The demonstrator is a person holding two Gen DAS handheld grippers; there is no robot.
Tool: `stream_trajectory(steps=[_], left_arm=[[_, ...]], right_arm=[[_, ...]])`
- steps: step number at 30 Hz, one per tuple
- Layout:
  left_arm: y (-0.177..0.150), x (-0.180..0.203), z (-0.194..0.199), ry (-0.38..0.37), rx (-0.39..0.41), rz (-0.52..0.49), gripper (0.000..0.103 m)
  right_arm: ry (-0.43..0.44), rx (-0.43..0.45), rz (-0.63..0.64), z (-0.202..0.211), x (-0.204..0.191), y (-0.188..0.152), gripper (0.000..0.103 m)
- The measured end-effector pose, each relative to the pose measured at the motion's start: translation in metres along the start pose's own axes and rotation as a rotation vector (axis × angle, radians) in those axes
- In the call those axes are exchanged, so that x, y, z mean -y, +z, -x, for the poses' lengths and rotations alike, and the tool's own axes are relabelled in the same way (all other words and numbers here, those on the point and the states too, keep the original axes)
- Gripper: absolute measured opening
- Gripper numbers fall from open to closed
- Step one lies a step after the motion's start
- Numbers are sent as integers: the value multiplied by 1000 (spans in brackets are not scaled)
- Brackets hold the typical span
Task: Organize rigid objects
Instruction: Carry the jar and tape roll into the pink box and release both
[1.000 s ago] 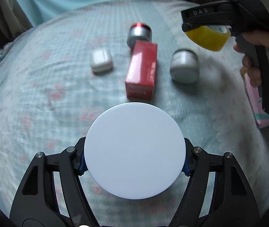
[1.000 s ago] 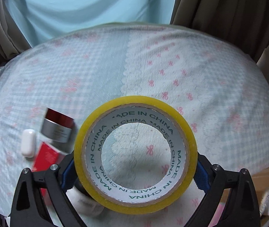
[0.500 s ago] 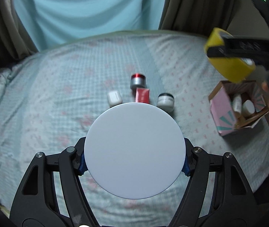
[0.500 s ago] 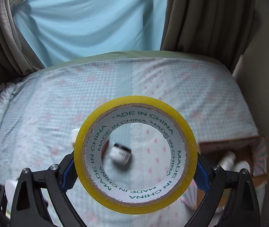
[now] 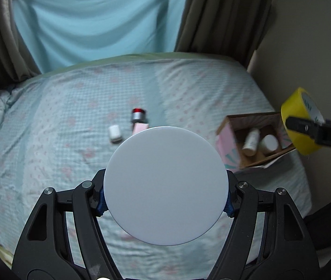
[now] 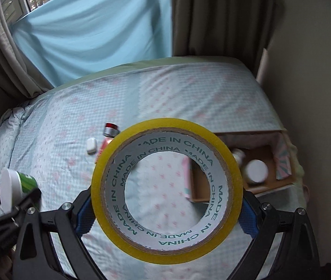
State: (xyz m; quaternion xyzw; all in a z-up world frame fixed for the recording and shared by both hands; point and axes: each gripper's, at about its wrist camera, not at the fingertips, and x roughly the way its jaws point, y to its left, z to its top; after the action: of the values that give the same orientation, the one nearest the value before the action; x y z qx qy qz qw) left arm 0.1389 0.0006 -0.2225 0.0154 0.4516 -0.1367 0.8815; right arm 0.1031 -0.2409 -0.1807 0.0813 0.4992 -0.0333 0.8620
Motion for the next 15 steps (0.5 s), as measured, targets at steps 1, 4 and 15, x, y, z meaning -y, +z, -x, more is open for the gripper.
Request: stream_trajectory(steps=[1,4,15], left_arm=[[2,10,2,0,3,-5,68],[11,50,6,4,13,-18,68],[41,176,-41,-55,-49,-4,68]], right_arm=[[2,0,-9,3,15,0,96],[11,-9,-34,9,59,3,96],[14,-72,-38,-19,193,12,97]])
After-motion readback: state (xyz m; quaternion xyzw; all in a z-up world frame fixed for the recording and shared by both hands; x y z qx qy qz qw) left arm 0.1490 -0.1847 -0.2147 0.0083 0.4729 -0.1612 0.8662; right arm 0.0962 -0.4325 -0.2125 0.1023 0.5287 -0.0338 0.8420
